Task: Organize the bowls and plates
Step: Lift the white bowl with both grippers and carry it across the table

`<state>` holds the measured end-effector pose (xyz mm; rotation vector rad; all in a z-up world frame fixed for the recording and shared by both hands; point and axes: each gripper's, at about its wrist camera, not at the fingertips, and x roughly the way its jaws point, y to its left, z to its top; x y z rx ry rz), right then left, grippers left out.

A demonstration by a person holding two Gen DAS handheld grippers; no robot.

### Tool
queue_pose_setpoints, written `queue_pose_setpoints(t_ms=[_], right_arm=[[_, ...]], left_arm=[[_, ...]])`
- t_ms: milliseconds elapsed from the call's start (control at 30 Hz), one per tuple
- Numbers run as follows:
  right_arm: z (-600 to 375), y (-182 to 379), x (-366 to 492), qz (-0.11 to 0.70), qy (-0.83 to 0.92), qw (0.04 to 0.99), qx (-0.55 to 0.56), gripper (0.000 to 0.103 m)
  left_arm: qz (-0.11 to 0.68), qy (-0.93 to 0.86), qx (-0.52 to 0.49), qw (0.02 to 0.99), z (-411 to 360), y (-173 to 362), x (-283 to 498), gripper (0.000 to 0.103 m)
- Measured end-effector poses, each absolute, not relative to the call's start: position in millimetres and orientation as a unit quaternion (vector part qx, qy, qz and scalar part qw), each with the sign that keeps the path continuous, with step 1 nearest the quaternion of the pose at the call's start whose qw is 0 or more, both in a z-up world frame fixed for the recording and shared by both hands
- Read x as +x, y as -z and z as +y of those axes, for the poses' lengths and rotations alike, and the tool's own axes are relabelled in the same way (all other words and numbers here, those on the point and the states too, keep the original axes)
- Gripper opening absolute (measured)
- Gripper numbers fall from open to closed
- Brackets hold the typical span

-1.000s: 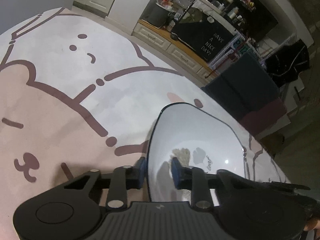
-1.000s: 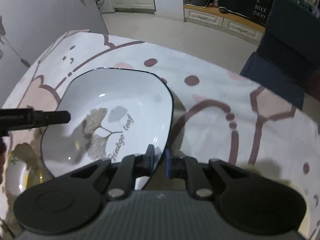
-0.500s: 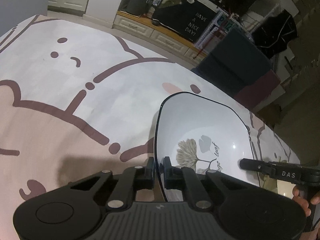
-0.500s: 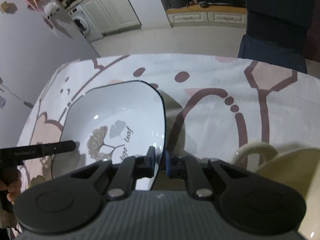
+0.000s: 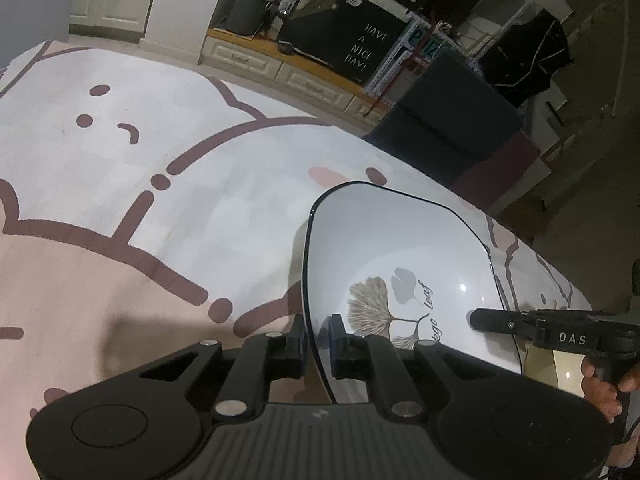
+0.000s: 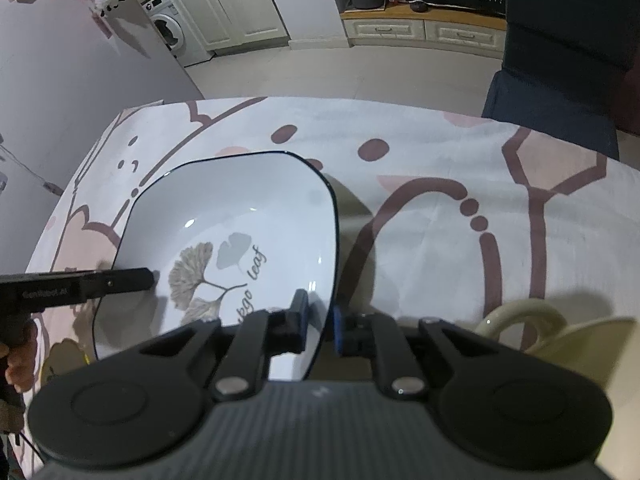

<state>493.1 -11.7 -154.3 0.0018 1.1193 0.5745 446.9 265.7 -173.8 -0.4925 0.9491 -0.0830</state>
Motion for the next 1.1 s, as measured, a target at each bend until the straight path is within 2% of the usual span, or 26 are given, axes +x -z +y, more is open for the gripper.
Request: queue_pose_setpoints(t_ms=[600,1100], right_arm=[[-31,146,482,0.453,-0.293,0.842,0.018,0.012],[-36,132,465,0.433,-0.285,0.855,0.013,0.012]], left_arm=[[0.404,0.035,-0.238,0.883,264,151,435,0.011],[0.388,0.043,-0.252,0.885,251,124,423,0.011]])
